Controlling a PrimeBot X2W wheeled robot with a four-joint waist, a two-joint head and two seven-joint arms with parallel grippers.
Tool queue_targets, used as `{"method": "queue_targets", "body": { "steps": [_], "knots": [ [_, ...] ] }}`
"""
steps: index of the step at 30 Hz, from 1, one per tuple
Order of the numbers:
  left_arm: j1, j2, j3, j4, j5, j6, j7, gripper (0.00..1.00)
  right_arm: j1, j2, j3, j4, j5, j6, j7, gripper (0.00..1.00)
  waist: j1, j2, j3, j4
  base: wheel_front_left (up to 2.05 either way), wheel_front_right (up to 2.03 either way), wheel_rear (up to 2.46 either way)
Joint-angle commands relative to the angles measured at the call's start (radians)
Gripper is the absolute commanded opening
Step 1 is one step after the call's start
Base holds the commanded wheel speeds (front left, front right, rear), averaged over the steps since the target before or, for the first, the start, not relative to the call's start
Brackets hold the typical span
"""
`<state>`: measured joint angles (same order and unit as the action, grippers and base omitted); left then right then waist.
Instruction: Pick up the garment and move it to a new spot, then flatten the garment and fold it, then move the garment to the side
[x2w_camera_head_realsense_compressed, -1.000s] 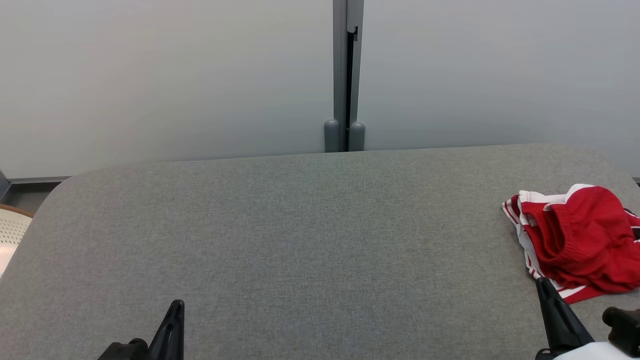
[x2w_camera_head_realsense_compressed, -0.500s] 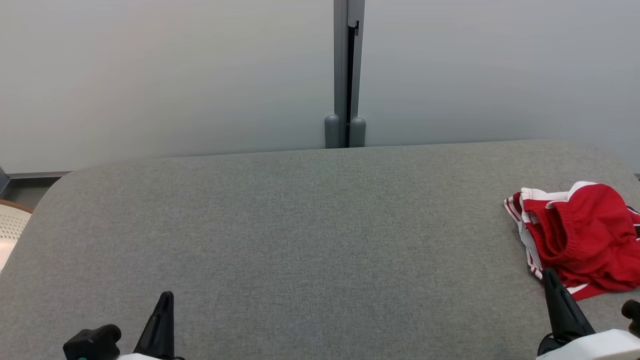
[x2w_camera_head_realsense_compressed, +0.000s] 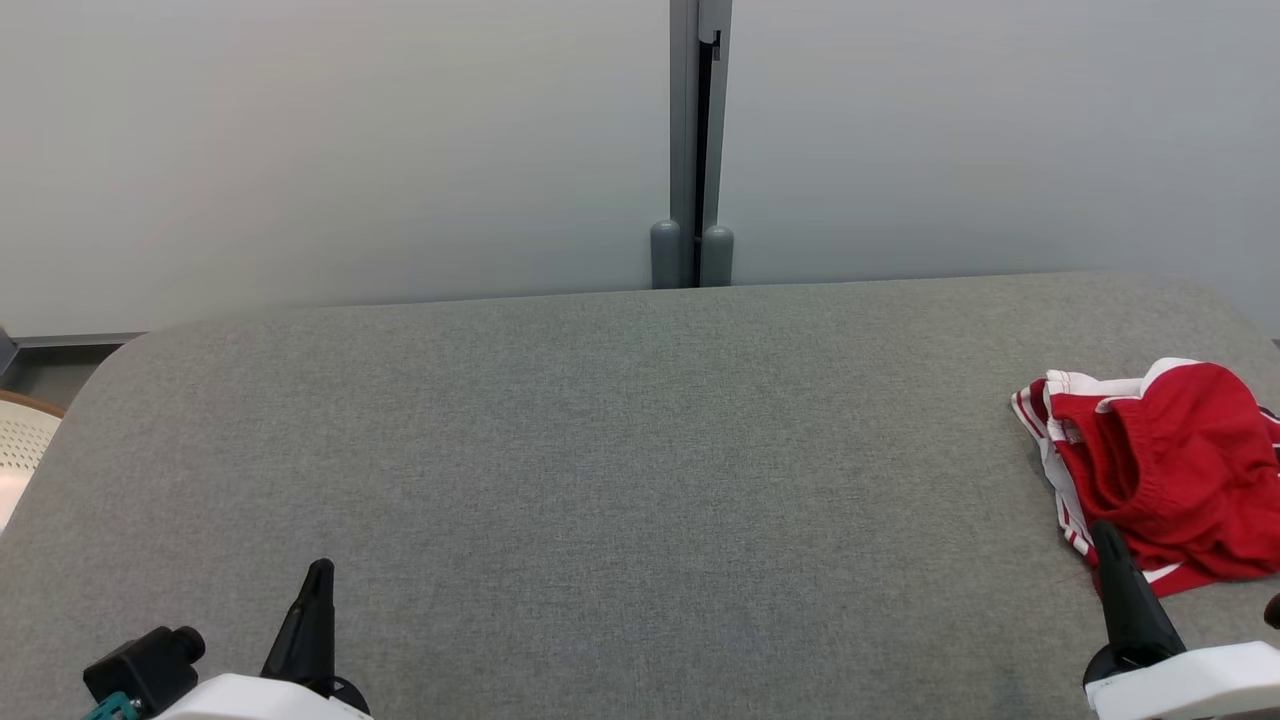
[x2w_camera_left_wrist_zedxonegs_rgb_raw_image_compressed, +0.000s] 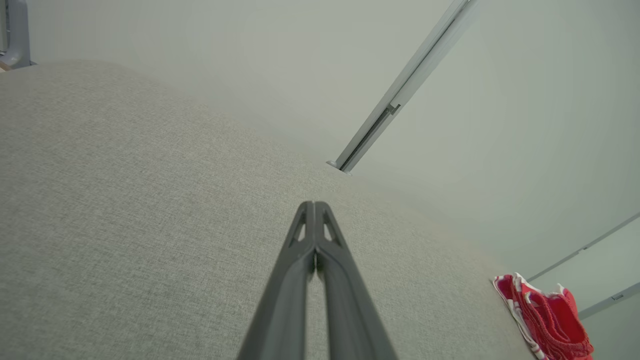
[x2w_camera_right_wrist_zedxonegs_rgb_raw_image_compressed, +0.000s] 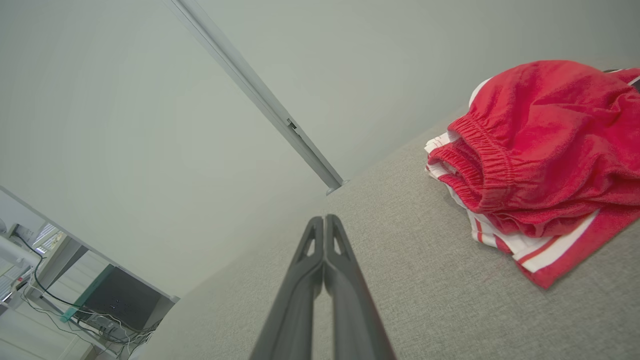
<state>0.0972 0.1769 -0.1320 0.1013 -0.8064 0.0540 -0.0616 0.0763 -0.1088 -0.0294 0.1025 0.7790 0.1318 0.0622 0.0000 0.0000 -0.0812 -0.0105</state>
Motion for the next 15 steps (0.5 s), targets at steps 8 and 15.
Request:
{"method": "queue_targets", "body": {
  "steps": [8,15],
  "knots": [
    [-0.055,-0.007,0.035,0.009,-0.12,-0.029,0.019,0.0,-0.049,0.003,-0.017,0.01,0.121,-0.001,0.009,0.0,0.0,0.0,0.007,0.001,0.0,0.0,0.0],
    [-0.071,-0.015,0.053,0.02,-0.191,-0.045,0.031,0.0,-0.062,0.009,-0.024,0.023,0.192,-0.001,0.014,0.0,0.0,0.0,0.013,0.002,0.0,0.0,0.0]
  ]
}}
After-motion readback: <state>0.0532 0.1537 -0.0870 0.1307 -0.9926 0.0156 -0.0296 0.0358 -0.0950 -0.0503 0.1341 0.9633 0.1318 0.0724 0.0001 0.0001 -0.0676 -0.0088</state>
